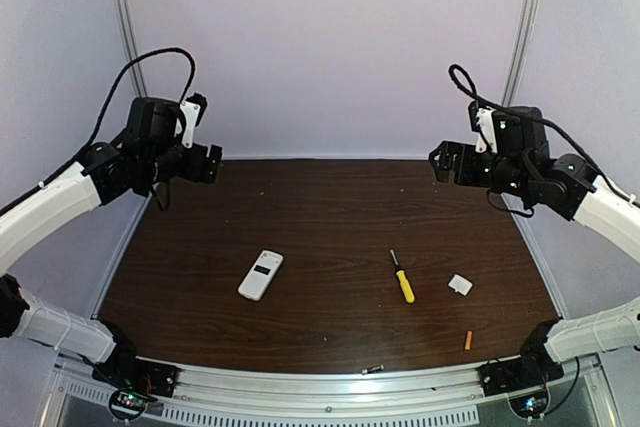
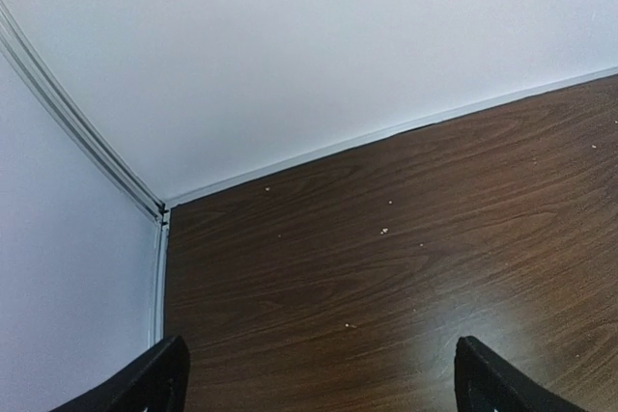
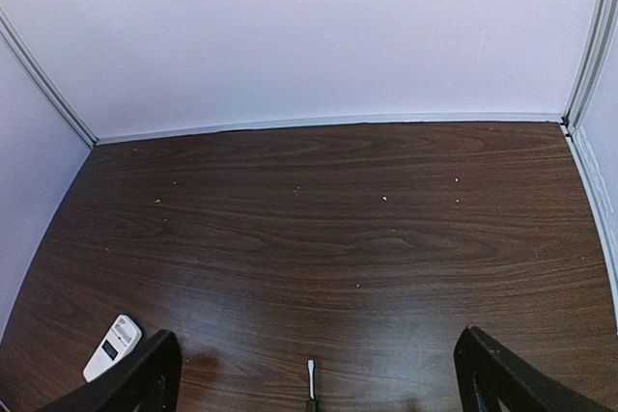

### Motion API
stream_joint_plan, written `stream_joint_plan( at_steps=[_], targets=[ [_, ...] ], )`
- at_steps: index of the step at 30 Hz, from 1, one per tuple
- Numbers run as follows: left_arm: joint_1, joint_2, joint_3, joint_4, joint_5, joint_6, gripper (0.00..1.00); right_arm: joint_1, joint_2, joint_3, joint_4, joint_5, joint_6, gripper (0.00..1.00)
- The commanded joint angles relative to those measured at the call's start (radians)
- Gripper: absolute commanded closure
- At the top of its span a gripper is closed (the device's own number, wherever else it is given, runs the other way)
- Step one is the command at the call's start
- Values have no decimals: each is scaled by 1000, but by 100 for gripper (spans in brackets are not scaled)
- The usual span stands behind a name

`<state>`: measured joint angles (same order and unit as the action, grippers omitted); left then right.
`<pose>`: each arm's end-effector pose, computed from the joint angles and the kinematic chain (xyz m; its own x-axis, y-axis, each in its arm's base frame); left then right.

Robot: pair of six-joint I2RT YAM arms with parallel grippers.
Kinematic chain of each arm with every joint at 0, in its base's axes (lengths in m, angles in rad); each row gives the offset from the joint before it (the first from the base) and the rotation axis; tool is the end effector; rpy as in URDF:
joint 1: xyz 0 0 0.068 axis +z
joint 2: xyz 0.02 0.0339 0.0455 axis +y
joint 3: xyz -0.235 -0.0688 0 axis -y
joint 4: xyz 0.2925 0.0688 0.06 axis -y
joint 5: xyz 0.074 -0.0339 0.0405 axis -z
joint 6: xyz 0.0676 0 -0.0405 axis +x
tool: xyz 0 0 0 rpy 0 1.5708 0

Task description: Unload the batteries from the remote control

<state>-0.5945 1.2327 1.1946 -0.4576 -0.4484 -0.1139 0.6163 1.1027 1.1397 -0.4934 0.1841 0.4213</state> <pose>0.3108 -0.1747 0.3198 -0.4129 0.1556 -0.8974 0.1428 0.9842 0.1049 0.2765 0.1807 0.3321 -0.5057 0.1344 -0.8521 -0.2491 0.9229 0.2935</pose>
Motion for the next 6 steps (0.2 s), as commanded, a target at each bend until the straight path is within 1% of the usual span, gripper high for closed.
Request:
stream_joint_plan(
  at_steps=[1, 6],
  targets=[
    [15, 10, -1, 61, 14, 0, 3, -11, -14, -27, 13, 24, -11, 0],
    [24, 20, -9, 68, 17, 0, 3, -24, -1, -23, 5, 27, -7, 1]
  ],
)
